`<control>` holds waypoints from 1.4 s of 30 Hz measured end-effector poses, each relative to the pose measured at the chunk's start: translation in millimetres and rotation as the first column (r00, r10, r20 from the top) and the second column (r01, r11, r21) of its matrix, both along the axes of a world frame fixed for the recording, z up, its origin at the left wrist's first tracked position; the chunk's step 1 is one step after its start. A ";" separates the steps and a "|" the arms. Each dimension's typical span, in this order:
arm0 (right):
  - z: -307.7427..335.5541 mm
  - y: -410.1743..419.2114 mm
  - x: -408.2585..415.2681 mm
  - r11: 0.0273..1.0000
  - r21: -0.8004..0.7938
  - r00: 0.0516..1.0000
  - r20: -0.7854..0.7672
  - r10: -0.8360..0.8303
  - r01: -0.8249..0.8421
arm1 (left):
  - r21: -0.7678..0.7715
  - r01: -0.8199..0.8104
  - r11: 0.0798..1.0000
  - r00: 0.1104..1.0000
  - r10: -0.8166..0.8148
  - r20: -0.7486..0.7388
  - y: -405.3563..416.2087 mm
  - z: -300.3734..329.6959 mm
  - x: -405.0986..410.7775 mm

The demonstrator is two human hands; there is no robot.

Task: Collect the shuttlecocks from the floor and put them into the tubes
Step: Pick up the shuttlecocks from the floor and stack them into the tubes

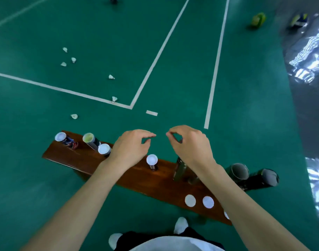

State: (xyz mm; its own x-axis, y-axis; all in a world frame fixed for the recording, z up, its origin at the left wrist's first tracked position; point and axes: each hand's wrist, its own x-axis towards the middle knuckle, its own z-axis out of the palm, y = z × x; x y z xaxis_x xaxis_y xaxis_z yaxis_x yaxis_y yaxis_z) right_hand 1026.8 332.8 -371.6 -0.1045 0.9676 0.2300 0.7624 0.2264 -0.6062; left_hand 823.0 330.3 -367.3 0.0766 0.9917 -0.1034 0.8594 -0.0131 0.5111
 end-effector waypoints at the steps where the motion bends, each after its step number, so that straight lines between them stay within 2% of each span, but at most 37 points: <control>1: 8.3 1.4 -20.4 1.000 0.010 0.997 -0.074 0.030 -0.030 | 0.043 -0.022 0.999 1.000 0.022 0.003 -3.3 6.7 -18.2; 5: 51.9 15.0 -140.6 0.959 0.018 0.902 -0.336 0.272 -0.282 | 0.149 -0.152 0.977 0.974 0.174 -0.148 -26.7 51.3 -138.8; 7: 75.3 13.6 -207.2 0.909 0.052 0.825 -0.400 0.398 -0.414 | 0.192 -0.247 0.950 0.932 0.287 -0.220 -48.2 75.6 -208.9; 12: 121.2 0.5 -375.6 0.767 0.083 0.633 -0.511 0.581 -0.637 | 0.274 -0.412 0.869 0.803 0.488 -0.341 -127.1 137.0 -374.8; 15: 135.8 -10.0 -458.5 0.709 0.121 0.543 -0.559 0.627 -0.694 | 0.248 -0.474 0.845 0.763 0.534 -0.365 -174.5 166.3 -447.6; 19: 148.8 -16.8 -551.6 0.744 0.072 0.540 -0.642 0.545 -0.665 | 0.306 -0.519 0.798 0.726 0.601 -0.334 -204.8 202.0 -528.3; 22: 153.4 -5.7 -625.8 0.731 0.070 0.507 -0.675 0.536 -0.679 | 0.371 -0.537 0.757 0.719 0.641 -0.268 -205.1 217.2 -593.5; 30: 148.9 79.2 -803.6 0.724 0.141 0.415 -0.738 0.532 -0.676 | 0.441 -0.540 0.716 0.708 0.671 -0.222 -128.2 224.6 -754.7; 37: 164.1 206.6 -982.9 0.742 0.134 0.353 -0.815 0.460 -0.657 | 0.387 -0.479 0.788 0.741 0.600 -0.303 16.7 243.7 -937.4; 42: 167.1 286.4 -1089.4 0.758 0.109 0.365 -0.827 0.428 -0.643 | 0.363 -0.445 0.819 0.761 0.559 -0.330 105.0 250.5 -1053.2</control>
State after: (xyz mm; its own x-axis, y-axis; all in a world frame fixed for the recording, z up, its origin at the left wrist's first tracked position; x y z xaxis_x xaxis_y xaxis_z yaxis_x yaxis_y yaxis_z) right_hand -62.6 619.2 -204.5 -0.5051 0.8021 0.3187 -0.2757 0.2000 -0.9402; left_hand -230.1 435.3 -116.8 -0.4315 0.8684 0.2442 0.9013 0.4035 0.1574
